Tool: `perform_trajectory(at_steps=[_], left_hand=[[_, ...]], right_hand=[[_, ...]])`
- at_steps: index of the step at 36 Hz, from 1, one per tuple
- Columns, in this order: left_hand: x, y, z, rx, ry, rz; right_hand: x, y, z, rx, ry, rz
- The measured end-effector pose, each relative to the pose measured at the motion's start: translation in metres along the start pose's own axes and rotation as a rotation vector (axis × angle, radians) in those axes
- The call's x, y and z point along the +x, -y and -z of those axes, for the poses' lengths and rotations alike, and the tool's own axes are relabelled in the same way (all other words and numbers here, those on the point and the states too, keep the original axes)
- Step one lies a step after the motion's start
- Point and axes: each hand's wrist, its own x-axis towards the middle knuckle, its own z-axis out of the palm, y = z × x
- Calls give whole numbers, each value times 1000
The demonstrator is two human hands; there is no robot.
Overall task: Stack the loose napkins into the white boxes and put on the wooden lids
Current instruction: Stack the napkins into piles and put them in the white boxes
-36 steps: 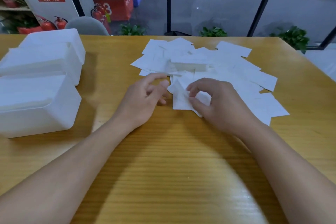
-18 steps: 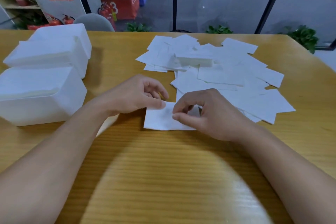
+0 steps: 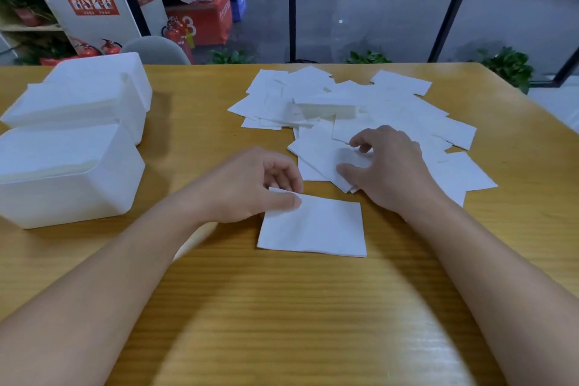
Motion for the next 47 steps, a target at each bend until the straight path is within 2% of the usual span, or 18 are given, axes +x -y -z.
perform_trajectory(at_steps=[7,13,16,21,26,31,36,41,44,47], left_hand=[[-2,-4,-5,132,-86,-14],[0,0,-5,259,-200,-24],[2,3,-6,288,-257,-25],[5,8,-9,260,-392,-63],[8,8,-10,198,-524,-122],[9,11,-1,204,-512,-158],[8,12,-2,112,-512,-171],[4,4,0,69,-508,-208],[0,-1,8,-2,-476,-215],[-4,-5,14,-114,-377,-166]], right_hand=[[-1,3,2,-35,15,-76],[-2,5,9,55,64,-113],[-4,8,12,179,106,-122],[-12,14,14,343,40,35],[-19,20,16,414,96,236],[-19,22,16,484,96,266],[-20,22,25,566,94,229],[-20,25,27,559,52,237],[-18,22,34,593,128,214],[-16,18,42,589,233,201]])
